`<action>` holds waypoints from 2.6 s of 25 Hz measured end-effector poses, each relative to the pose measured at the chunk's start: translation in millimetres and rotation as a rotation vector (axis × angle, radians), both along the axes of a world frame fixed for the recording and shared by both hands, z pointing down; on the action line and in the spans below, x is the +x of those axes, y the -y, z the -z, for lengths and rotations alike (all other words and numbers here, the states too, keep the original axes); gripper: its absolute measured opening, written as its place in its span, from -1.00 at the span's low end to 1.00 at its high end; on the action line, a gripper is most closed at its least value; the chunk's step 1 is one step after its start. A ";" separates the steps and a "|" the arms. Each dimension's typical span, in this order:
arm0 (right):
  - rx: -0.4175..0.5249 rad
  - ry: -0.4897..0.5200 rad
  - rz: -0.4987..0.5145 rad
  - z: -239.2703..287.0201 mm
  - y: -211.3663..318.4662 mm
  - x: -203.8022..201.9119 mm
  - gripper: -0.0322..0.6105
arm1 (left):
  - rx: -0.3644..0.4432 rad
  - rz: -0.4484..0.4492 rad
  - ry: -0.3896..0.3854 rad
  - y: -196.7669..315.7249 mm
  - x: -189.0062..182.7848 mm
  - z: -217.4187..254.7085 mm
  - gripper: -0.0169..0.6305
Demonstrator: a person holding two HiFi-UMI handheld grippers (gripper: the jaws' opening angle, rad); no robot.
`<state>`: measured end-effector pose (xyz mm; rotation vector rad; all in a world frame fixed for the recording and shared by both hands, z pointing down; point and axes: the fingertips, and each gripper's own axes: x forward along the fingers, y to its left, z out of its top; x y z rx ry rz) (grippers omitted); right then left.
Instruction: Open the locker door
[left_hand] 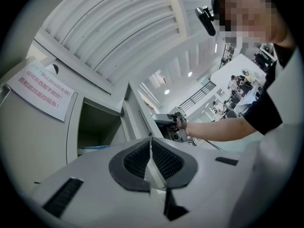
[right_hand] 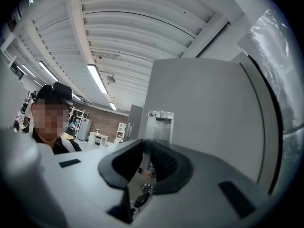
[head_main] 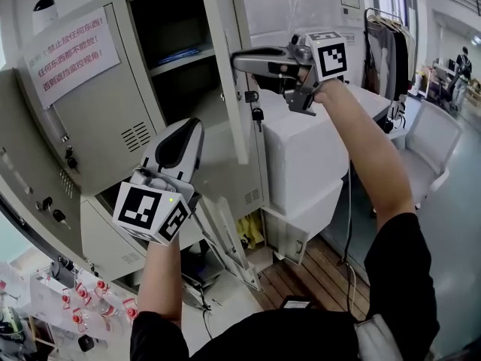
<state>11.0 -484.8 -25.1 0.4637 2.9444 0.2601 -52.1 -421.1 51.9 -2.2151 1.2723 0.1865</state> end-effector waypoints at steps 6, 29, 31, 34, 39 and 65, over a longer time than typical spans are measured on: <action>0.003 0.014 0.019 -0.9 1.0 22.2 -0.70 | -0.002 -0.015 0.015 5.2 16.6 -2.3 -0.89; -0.039 0.051 0.225 -1.2 26.3 102.8 -0.70 | -0.020 -0.032 0.059 23.3 61.1 -0.9 -0.89; -0.043 0.054 0.245 -1.8 28.6 106.0 -0.70 | -0.022 -0.030 0.062 24.9 61.2 -1.1 -0.89; -0.047 0.064 0.271 -2.1 32.4 113.3 -0.70 | -0.025 -0.027 0.065 27.2 62.5 0.0 -0.89; -0.064 0.091 0.323 -2.4 40.5 122.6 -0.70 | -0.028 -0.022 0.074 29.3 59.2 1.4 -0.89; -0.069 0.294 -0.080 0.3 66.3 223.0 -0.86 | -0.055 -0.053 0.057 41.7 52.5 -14.1 -0.89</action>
